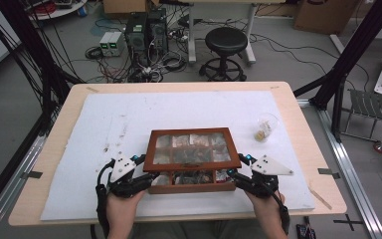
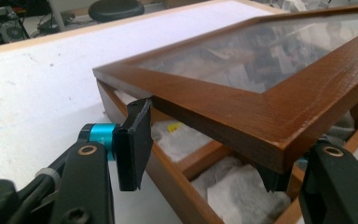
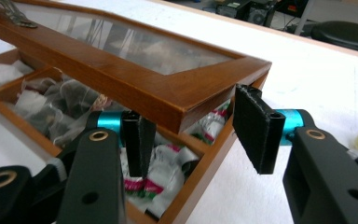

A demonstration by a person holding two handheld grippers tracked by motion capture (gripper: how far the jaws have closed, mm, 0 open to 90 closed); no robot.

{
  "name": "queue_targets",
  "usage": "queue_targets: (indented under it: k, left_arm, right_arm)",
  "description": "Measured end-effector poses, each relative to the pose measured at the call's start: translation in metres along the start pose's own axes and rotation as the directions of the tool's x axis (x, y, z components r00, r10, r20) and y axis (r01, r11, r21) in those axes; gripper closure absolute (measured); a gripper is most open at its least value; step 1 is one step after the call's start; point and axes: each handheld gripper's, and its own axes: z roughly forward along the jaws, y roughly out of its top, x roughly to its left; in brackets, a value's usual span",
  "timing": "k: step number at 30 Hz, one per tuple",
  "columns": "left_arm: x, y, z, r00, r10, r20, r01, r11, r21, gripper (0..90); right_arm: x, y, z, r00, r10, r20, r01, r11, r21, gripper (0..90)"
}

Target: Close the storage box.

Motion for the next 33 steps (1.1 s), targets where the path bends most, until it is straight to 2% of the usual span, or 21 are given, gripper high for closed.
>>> queue_targets:
  k: [23,33]
  left_arm:
    - [-0.016,-0.017,-0.003,0.9997,0.023,0.009,-0.023,0.9981,0.058,39.1]
    - [-0.021,-0.021,-0.005,0.9999,0.009,0.006,-0.01,0.9974,0.072,36.1]
  right_arm:
    - [0.012,-0.023,-0.005,0.9999,0.013,-0.002,-0.013,0.999,0.033,50.8]
    - [0.015,-0.029,-0.006,0.9998,0.021,0.0,-0.021,0.999,0.046,50.3]
